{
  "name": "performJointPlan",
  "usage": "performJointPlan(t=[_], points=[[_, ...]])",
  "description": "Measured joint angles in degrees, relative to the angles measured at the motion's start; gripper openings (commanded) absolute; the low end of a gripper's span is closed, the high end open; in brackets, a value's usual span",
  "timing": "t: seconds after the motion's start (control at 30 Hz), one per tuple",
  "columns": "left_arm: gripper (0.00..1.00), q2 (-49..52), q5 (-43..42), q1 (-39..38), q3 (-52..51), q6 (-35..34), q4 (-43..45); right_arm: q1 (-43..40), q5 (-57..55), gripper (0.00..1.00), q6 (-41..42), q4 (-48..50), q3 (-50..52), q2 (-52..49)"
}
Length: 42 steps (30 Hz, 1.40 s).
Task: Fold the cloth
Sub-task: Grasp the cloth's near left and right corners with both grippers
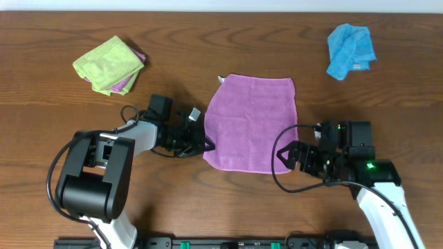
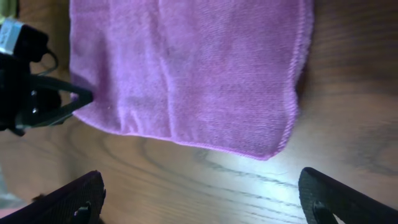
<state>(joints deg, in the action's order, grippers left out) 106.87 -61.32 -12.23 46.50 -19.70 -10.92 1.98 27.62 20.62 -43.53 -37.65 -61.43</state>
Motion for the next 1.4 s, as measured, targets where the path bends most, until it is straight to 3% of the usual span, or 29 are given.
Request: performJointPlan(t=[0.13, 0.47, 0.83, 0.97, 1.07, 1.27, 1.4], points=[[0.07, 0.0, 0.0, 0.0, 0.0, 0.0, -1.3, 0.0, -1.2, 0.99, 0.0, 1.0, 0.0, -1.1], [0.36, 0.0, 0.0, 0.0, -0.1, 0.2, -2.7, 0.0, -1.8, 0.99, 0.7, 4.0, 0.5, -6.9], [0.38, 0.0, 0.0, 0.0, -0.8, 0.7, -5.1, 0.0, -2.0, 0.99, 0.9, 4.2, 0.7, -9.4], [0.37, 0.0, 0.2, -0.7, -2.3, 1.1, -5.0, 0.0, -2.5, 0.99, 1.2, 4.2, 0.7, -9.4], [0.31, 0.0, 0.7, -1.8, -2.7, 1.5, -4.7, 0.0, -2.9, 0.99, 1.4, 5.0, 0.7, -9.4], [0.06, 0.0, 1.6, -3.6, -2.9, 1.8, -3.1, 0.0, -3.2, 0.99, 2.6, 10.0, 4.5, -9.4], [0.06, 0.0, 1.6, -3.7, -2.9, 1.7, -3.0, 0.0, -3.3, 0.96, 3.5, 13.8, 7.9, -9.4]])
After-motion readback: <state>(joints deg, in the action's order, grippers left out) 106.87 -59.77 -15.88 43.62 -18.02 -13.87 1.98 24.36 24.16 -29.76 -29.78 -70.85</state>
